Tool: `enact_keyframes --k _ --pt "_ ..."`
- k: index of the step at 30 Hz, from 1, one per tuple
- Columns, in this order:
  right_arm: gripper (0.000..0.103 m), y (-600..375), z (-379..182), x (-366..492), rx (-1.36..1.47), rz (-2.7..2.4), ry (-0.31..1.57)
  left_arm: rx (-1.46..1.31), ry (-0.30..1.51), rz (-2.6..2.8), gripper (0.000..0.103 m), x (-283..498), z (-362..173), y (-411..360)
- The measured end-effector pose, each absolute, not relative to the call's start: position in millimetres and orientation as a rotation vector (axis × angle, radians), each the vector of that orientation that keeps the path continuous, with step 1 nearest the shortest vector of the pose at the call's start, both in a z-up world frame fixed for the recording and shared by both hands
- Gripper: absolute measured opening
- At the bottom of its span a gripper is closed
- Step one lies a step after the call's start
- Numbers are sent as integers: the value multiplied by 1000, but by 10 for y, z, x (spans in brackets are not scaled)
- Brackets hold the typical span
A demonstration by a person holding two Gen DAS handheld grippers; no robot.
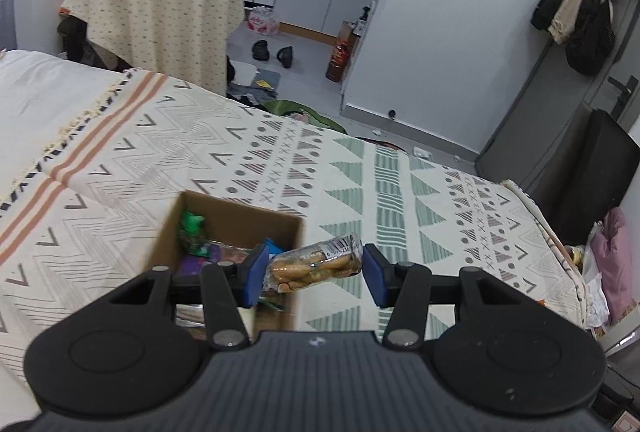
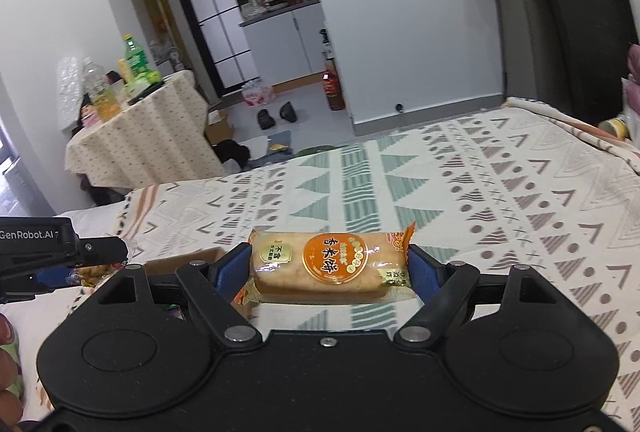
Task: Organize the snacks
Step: 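Carry the peanut bar and orange biscuit pack over the cardboard box with both grippers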
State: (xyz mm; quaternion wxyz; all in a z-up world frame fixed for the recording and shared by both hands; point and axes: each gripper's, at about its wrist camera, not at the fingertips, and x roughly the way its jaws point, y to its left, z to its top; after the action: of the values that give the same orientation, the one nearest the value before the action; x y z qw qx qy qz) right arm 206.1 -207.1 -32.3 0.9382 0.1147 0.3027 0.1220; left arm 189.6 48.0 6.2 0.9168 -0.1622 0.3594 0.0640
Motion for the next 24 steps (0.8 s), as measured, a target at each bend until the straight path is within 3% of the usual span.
enact_keyframes --k 24 --pt "79 -1060 -325 2037 150 400 663 -495 841 199 54 1770 -289 1403"
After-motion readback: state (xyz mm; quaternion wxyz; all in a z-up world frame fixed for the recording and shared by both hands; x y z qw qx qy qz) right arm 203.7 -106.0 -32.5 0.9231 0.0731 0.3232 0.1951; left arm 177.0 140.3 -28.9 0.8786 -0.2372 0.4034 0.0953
